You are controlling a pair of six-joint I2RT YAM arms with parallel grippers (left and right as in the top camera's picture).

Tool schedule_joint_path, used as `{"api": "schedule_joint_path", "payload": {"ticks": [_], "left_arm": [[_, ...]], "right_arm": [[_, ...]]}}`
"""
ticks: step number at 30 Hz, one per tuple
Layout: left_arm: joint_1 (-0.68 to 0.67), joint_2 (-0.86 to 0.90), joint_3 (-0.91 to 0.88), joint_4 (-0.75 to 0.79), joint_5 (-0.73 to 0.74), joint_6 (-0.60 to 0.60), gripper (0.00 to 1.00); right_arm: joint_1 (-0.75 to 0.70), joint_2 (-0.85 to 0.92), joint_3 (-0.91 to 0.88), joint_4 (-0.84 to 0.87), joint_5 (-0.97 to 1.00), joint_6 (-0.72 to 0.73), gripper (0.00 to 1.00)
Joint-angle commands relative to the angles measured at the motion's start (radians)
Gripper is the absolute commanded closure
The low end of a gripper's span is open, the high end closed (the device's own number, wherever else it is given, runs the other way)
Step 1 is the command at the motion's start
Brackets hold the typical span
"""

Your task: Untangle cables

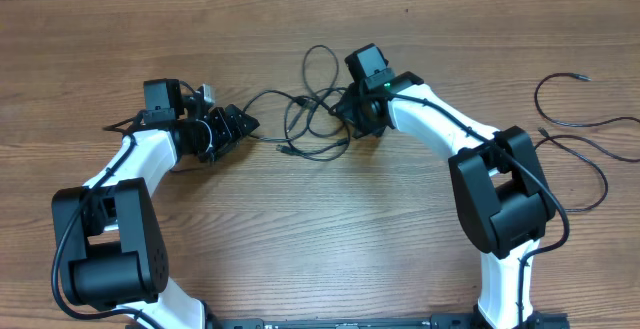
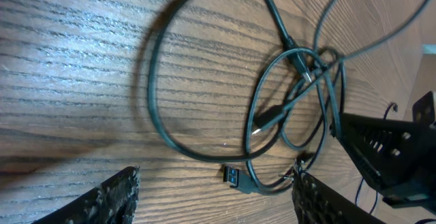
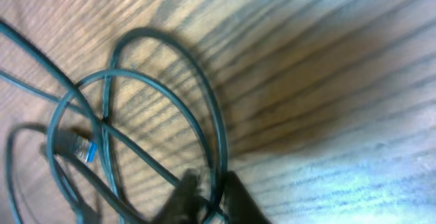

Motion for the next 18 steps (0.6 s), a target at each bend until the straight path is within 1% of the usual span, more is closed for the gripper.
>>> {"api": "schedule_joint_path", "payload": {"ticks": [1,3,7,15,18], "left_arm": [[-0.006,0.013,-0.003,0.004,-0.003,-0.007,0.28],[-0.006,0.013,-0.003,0.003,-0.003,-0.007,0.28],[-0.006,0.013,-0.003,0.003,-0.003,-0.007,0.28],[-0.006,0.013,-0.003,0.004,-0.003,-0.007,0.28],[-0.006,0.013,-0.003,0.004,-0.003,-0.007,0.28]], "right_arm": [[0.013,0.0,-0.002,0.005,0.006,0.003,0.96],[0.013,0.0,-0.001,0.006,0.006,-0.028,0.96],[0.016,-0.027,0.032,-0.008,0.006,-0.165,0.96],[0.043,-0.172,0.098,-0.024,-0.051,-0.353,0.96],[0.072,-0.225,0.108,-0.02,-0.053,-0.391,0.96]]}}
